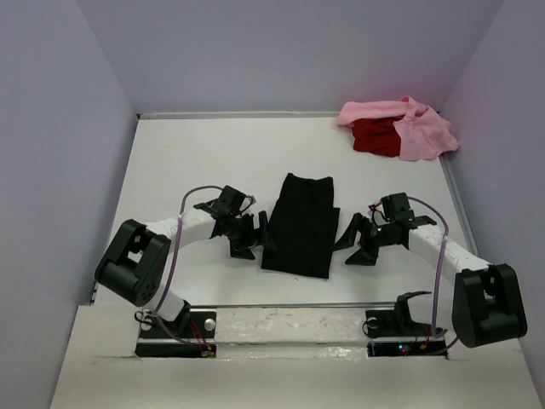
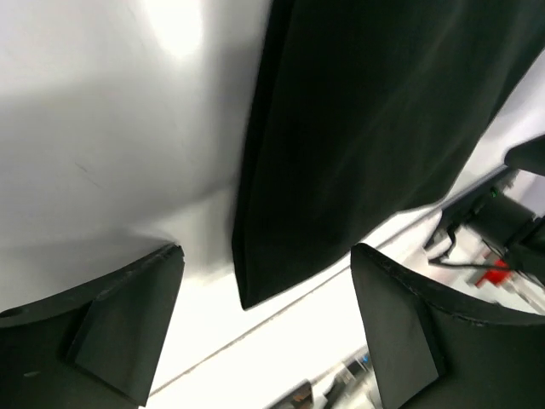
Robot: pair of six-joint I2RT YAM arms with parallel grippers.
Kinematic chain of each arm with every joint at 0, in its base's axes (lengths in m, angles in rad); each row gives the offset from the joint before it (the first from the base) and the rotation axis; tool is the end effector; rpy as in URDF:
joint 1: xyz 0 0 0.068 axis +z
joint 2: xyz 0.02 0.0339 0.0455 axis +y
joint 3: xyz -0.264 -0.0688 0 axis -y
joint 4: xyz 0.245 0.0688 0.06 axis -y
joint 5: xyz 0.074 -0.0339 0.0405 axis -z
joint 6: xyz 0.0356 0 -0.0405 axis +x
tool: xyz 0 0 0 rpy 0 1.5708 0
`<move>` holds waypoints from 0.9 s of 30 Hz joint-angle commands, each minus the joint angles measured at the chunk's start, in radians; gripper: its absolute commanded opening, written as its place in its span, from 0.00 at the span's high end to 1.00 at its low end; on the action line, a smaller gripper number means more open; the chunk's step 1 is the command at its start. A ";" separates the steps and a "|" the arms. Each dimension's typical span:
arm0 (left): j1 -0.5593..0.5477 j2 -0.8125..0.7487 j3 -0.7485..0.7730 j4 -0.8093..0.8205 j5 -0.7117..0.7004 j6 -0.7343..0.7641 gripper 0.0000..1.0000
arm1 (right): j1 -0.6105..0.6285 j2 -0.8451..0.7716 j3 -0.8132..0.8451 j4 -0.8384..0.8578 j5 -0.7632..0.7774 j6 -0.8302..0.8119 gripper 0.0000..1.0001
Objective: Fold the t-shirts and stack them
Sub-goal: Fold the tshirt
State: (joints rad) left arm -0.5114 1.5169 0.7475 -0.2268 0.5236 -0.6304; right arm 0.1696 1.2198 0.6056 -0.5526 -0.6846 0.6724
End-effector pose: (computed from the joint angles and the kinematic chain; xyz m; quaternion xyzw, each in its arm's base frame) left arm 0.2359 -0.1528 0.1618 0.0181 0.9291 -0.3568 0.0962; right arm 0.1972 0.0566 0.1758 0.1643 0.9106 0.3774 0.0381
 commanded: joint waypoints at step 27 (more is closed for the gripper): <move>-0.082 -0.055 -0.129 0.136 0.013 -0.109 0.06 | 0.255 0.104 -0.175 0.504 0.106 0.328 0.37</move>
State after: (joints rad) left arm -0.5884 1.4700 0.6289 -0.0757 0.5739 -0.7609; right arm 0.4202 1.3132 0.3820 -0.0994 -0.6636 1.0142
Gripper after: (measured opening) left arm 0.938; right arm 0.625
